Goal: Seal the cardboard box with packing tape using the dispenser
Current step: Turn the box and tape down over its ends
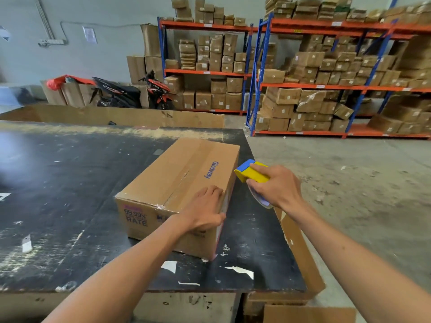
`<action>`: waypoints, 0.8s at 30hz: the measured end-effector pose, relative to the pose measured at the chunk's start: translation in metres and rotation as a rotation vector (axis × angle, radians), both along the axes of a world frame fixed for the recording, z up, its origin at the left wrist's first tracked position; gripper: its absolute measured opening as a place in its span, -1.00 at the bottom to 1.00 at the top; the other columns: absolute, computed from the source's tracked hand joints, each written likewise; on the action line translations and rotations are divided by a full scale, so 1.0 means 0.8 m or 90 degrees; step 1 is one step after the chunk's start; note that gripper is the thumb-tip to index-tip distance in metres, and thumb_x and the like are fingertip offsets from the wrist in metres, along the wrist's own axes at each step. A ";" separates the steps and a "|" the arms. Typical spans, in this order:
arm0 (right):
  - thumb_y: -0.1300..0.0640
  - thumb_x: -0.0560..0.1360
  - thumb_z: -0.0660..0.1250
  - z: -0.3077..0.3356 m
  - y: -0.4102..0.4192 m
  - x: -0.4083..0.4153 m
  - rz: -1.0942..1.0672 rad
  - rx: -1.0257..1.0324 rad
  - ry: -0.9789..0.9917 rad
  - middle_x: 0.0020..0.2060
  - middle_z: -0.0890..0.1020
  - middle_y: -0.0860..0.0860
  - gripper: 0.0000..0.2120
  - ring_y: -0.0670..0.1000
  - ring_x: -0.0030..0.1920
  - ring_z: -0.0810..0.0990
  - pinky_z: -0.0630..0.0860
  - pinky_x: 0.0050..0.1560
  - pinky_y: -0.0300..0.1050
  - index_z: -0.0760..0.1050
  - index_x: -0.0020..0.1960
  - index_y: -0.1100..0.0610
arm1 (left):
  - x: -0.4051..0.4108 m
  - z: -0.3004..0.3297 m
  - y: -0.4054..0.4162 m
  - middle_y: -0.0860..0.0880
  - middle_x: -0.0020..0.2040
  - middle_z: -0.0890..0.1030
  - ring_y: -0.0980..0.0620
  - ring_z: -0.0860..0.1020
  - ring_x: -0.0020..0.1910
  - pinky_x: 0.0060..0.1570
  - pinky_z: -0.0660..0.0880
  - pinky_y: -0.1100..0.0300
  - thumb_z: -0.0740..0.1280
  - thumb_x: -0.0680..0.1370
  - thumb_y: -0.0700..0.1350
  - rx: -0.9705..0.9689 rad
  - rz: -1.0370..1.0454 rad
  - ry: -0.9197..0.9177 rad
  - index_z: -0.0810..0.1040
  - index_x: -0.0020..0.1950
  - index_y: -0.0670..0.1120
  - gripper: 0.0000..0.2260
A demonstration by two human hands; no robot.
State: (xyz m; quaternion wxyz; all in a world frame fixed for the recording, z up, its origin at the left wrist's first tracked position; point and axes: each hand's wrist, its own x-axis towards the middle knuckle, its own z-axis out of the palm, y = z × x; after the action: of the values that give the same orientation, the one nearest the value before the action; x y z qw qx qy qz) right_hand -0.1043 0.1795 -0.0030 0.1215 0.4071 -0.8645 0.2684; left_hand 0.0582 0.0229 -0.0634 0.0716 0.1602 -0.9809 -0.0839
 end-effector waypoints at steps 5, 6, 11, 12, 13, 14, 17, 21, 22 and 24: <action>-0.27 0.39 0.44 0.005 -0.044 0.024 0.020 -0.101 -0.154 0.11 0.70 -0.07 -0.57 0.02 0.07 0.62 0.50 -0.03 -0.09 0.58 0.24 -0.25 | 0.053 0.014 -0.040 -0.17 0.41 0.32 -0.19 0.27 0.40 0.39 0.21 -0.08 0.26 0.34 0.45 0.089 0.108 -0.001 0.04 0.60 -0.06 -0.01; -0.29 0.37 0.44 0.005 -0.051 0.029 0.027 -0.112 -0.165 0.14 0.69 -0.08 -0.56 0.01 0.09 0.62 0.53 0.00 -0.07 0.58 0.24 -0.27 | 0.053 0.009 -0.042 -0.21 0.49 0.21 -0.25 0.16 0.48 0.45 0.10 -0.16 0.21 0.33 0.54 0.083 0.166 -0.009 -0.06 0.61 -0.05 0.07; -0.34 0.35 0.43 0.002 -0.069 0.044 0.056 -0.129 -0.177 0.16 0.68 -0.10 -0.53 0.00 0.08 0.62 0.58 0.02 0.01 0.57 0.24 -0.29 | 0.042 -0.017 -0.046 -0.33 0.59 -0.10 -0.40 -0.15 0.55 0.46 -0.19 -0.36 0.07 0.46 0.49 -0.003 0.241 -0.089 -0.04 0.60 -0.12 -0.07; -0.34 0.34 0.44 0.002 -0.070 0.045 0.054 -0.134 -0.184 0.17 0.68 -0.10 -0.53 -0.01 0.09 0.61 0.58 0.03 0.01 0.58 0.24 -0.30 | 0.045 -0.015 -0.054 -0.33 0.59 -0.06 -0.40 -0.11 0.55 0.47 -0.19 -0.36 0.08 0.47 0.47 -0.006 0.226 -0.085 0.00 0.59 -0.12 -0.09; -0.34 0.33 0.44 0.002 -0.071 0.045 0.050 -0.145 -0.201 0.17 0.68 -0.11 -0.52 -0.02 0.10 0.61 0.58 0.05 0.00 0.58 0.23 -0.31 | 0.050 -0.015 -0.065 -0.32 0.59 -0.01 -0.39 -0.07 0.55 0.47 -0.17 -0.35 0.08 0.47 0.47 -0.002 0.206 -0.084 0.03 0.58 -0.11 -0.11; -0.33 0.30 0.46 0.003 -0.072 0.045 0.045 -0.160 -0.228 0.16 0.68 -0.11 -0.52 -0.03 0.09 0.61 0.58 0.06 -0.01 0.59 0.21 -0.31 | 0.059 -0.012 -0.077 -0.30 0.59 0.02 -0.37 -0.04 0.55 0.48 -0.16 -0.33 0.09 0.47 0.47 -0.003 0.178 -0.089 0.04 0.58 -0.10 -0.12; -0.32 0.24 0.50 0.002 -0.070 0.046 0.042 -0.213 -0.319 0.12 0.69 -0.14 -0.49 -0.07 0.05 0.63 0.58 0.09 -0.02 0.62 0.17 -0.28 | 0.100 0.011 -0.122 -0.19 0.61 0.04 -0.21 0.01 0.57 0.50 -0.12 -0.18 0.23 0.48 0.42 0.036 0.096 -0.129 0.03 0.62 -0.03 -0.13; -0.28 0.25 0.54 0.003 -0.060 0.045 0.035 -0.234 -0.362 0.09 0.70 -0.15 -0.51 -0.08 0.06 0.64 0.58 0.09 -0.04 0.64 0.16 -0.26 | 0.104 0.045 -0.158 -0.11 0.53 0.28 -0.15 0.25 0.50 0.47 -0.05 -0.24 0.36 0.34 0.40 0.005 0.081 -0.220 0.18 0.57 -0.03 -0.07; -0.26 0.26 0.55 0.005 -0.058 0.044 0.030 -0.241 -0.372 0.09 0.70 -0.15 -0.53 -0.09 0.07 0.62 0.56 0.06 -0.10 0.64 0.16 -0.24 | 0.091 0.047 -0.151 -0.13 0.52 0.31 -0.17 0.27 0.49 0.46 -0.06 -0.30 0.32 0.30 0.48 -0.017 0.107 -0.215 0.21 0.55 -0.05 -0.02; -0.19 0.29 0.56 0.010 -0.055 0.042 0.026 -0.261 -0.402 0.09 0.70 -0.14 -0.54 -0.11 0.06 0.60 0.49 -0.04 -0.22 0.65 0.18 -0.19 | 0.055 0.035 -0.122 -0.23 0.58 0.18 -0.26 0.13 0.55 0.44 -0.12 -0.37 0.13 0.23 0.65 -0.002 0.166 -0.162 0.11 0.59 -0.07 0.14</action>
State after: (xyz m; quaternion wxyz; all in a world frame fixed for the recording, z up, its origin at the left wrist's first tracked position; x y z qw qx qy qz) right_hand -0.0710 0.1353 0.0048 -0.0775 0.2888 -0.7794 0.5505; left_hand 0.1021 -0.0743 -0.0350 -0.0427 0.2954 -0.9531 -0.0511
